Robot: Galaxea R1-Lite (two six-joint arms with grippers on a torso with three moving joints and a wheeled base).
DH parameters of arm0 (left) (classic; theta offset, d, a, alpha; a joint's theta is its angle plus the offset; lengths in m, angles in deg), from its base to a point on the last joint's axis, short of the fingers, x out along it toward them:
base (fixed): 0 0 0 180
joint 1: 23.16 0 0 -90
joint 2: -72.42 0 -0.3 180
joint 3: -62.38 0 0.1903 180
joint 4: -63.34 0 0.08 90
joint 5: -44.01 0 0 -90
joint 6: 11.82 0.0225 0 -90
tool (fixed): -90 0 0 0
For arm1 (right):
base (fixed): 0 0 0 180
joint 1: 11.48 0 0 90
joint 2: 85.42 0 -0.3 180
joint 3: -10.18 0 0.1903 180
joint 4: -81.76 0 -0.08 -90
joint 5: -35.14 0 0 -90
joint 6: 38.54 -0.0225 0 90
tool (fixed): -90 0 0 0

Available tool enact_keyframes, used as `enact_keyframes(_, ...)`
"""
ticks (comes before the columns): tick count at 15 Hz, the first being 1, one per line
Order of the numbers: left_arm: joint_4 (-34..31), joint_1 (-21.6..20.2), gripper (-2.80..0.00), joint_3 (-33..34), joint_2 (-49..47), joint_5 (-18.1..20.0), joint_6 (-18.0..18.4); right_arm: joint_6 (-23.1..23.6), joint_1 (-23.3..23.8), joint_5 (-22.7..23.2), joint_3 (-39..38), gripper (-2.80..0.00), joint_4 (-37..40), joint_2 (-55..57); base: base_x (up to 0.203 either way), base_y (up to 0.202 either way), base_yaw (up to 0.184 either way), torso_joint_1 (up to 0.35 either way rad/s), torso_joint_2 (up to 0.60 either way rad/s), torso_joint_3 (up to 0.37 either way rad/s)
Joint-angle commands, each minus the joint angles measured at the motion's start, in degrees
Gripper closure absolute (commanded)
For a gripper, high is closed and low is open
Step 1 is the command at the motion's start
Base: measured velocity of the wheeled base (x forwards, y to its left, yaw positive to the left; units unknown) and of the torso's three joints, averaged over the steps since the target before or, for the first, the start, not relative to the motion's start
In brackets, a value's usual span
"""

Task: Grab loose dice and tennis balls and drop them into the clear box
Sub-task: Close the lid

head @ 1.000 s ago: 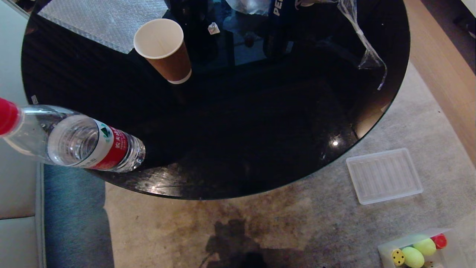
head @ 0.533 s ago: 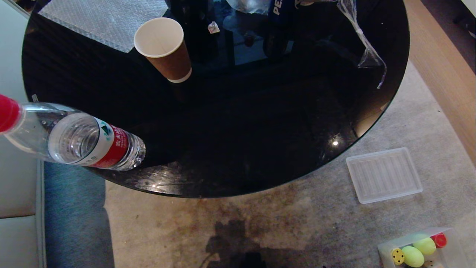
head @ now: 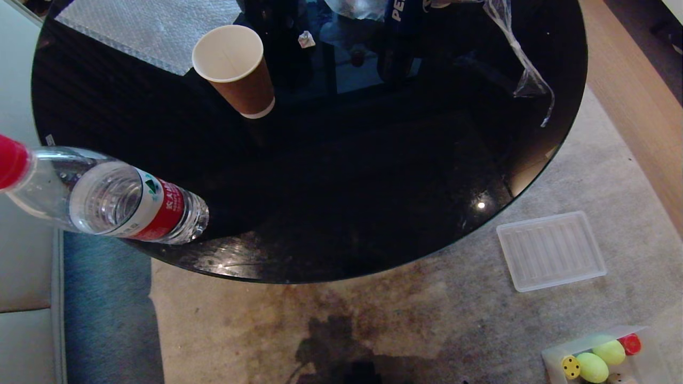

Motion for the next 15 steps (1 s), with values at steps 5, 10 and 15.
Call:
enact_keyframes(5,0.0,0.0,0.00,0.0,0.0,0.0,0.0,0.1,0.0,0.0,-0.1,0.00,0.0,0.1,0.000,0.000,0.000,0.000,0.00,0.000)
enact_keyframes(10,0.0,0.0,0.00,0.0,0.0,0.0,0.1,0.0,0.0,-0.1,-0.1,0.00,0.0,0.1,0.000,0.000,0.000,0.000,0.00,0.000)
enact_keyframes(15,0.0,0.0,0.00,0.0,0.0,0.0,0.0,0.2,0.0,-0.1,-0.1,0.00,0.0,0.1,0.000,0.000,0.000,0.000,0.00,0.000)
